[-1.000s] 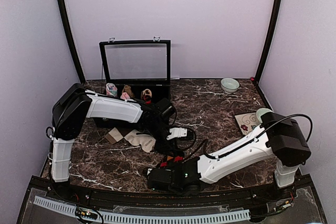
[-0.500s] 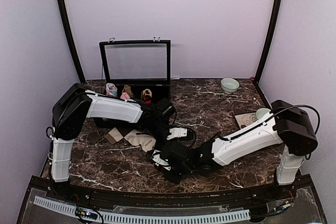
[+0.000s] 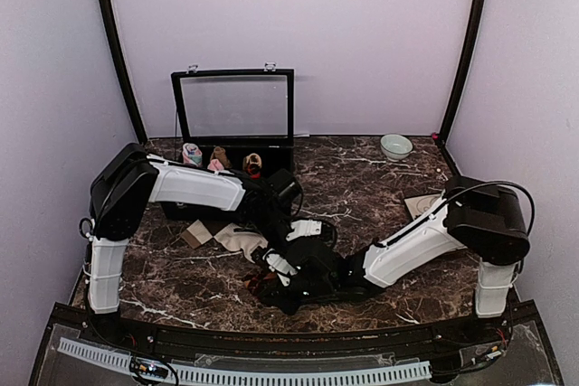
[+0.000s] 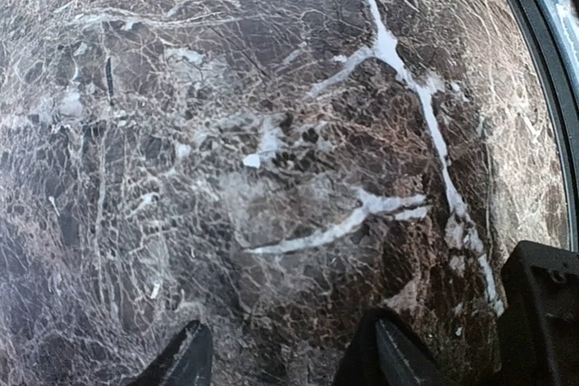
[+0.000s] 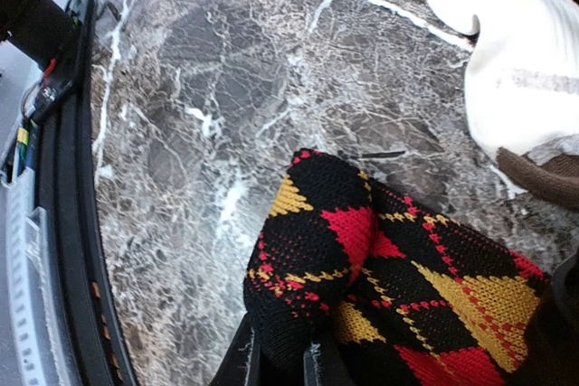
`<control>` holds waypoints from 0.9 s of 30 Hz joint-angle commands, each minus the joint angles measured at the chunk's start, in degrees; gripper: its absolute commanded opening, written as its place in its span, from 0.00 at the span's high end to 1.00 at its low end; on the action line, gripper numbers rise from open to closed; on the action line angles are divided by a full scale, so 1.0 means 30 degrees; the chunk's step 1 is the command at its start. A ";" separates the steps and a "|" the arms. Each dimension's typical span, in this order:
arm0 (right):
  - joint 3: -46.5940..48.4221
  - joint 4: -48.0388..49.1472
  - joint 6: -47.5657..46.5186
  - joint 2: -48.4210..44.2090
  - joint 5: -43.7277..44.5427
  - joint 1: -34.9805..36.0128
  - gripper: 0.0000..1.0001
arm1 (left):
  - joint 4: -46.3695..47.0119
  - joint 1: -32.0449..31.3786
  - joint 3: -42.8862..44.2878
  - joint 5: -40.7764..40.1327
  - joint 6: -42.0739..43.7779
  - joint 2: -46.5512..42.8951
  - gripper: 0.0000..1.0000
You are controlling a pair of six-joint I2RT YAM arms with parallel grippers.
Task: Roll the socks
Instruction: Roll the sock at the center of the board.
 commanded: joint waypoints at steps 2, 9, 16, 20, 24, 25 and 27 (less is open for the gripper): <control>-0.2500 -0.7440 0.3424 0.3654 -0.2734 0.0462 1.00 | -0.1582 0.0339 0.0100 -0.0449 -0.0165 -0.0328 0.38; -0.2600 -0.8667 0.4887 0.4312 -0.3671 0.0415 1.00 | -0.0002 0.2470 -0.1027 -0.2467 -0.1609 -0.3576 0.01; -0.1948 -1.0165 0.4942 0.4538 -0.3533 -0.0127 1.00 | 0.2223 0.4202 -0.4759 -0.4658 -0.0894 -1.0263 0.01; -0.1615 -1.1307 0.4770 0.4301 -0.3083 -0.0327 1.00 | 0.2234 0.5143 -0.6702 -0.2963 -0.0569 -1.3134 0.01; -0.1437 -1.1912 0.4771 0.4111 -0.2945 -0.0496 1.00 | -0.1580 0.5180 -0.7100 0.0714 0.0496 -1.2881 0.01; -0.1449 -1.1921 0.4774 0.4047 -0.2985 -0.0510 1.00 | -0.2253 0.5180 -0.7513 0.2118 0.0659 -1.2935 0.01; -0.1487 -1.1729 0.4829 0.3977 -0.3225 -0.0597 1.00 | -0.2632 0.5180 -0.8886 0.3637 0.1282 -1.3536 0.04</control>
